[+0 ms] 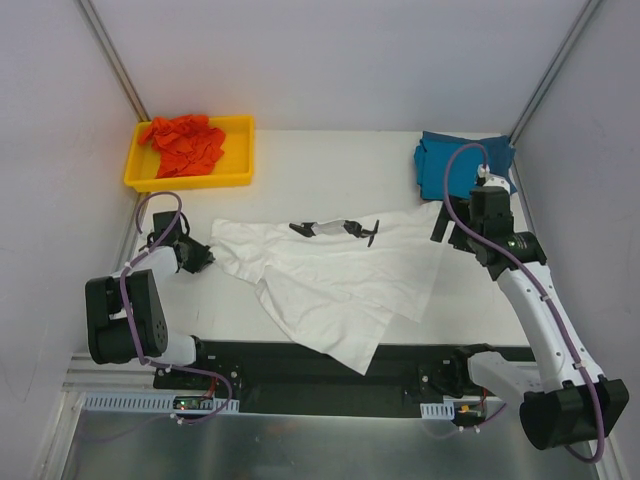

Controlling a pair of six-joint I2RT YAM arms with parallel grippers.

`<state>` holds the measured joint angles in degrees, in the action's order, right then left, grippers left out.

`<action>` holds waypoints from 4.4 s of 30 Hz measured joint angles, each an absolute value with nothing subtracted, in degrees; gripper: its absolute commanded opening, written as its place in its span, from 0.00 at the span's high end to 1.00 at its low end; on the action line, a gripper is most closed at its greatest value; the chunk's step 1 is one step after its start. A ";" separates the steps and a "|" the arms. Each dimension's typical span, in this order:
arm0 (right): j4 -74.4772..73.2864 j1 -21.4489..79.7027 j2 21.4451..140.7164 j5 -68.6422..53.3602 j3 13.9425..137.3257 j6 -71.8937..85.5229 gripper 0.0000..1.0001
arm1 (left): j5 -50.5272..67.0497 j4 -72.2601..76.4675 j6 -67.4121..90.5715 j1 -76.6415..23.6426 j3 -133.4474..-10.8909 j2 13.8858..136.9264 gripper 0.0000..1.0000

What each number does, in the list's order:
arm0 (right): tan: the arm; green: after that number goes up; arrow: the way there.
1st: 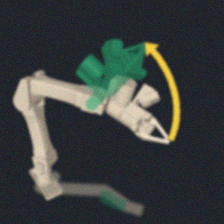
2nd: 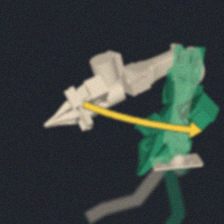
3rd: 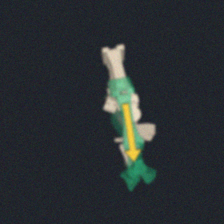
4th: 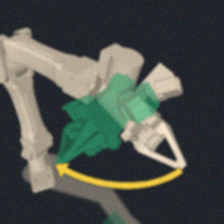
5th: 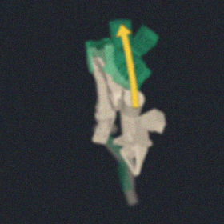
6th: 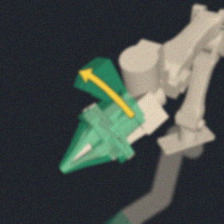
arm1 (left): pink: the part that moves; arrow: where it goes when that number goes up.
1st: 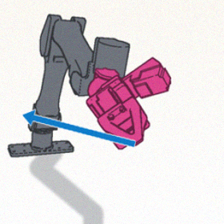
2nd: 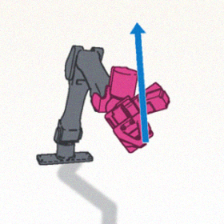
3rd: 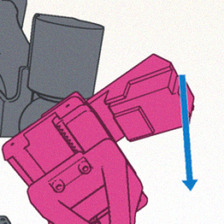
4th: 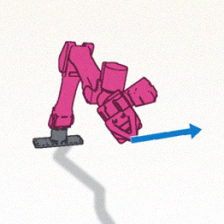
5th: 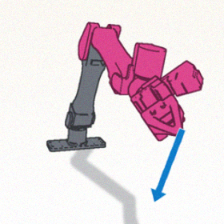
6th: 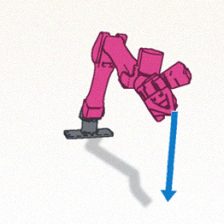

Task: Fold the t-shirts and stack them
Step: Flatten the tshirt out

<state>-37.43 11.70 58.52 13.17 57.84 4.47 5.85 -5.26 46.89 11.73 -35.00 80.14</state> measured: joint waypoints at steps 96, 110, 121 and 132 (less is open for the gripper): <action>-32.60 26.76 41.47 24.56 106.26 -12.32 0.99 | 15.49 -9.89 33.28 11.68 -103.09 42.19 1.00; -37.58 26.79 39.55 16.47 113.16 -12.95 0.99 | 13.17 -10.24 26.00 11.70 -121.49 45.04 1.00; -32.18 26.39 48.73 39.24 96.99 -20.53 0.99 | 30.20 -2.76 24.27 11.64 -115.13 67.79 1.00; -31.00 4.32 81.58 22.76 75.48 -9.56 0.99 | 29.28 -7.31 13.65 -0.86 -89.38 105.56 1.00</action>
<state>-31.00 4.32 81.58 22.76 75.48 -9.56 29.28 -7.31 13.65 -0.86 -89.38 105.56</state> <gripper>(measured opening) 0.031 0.006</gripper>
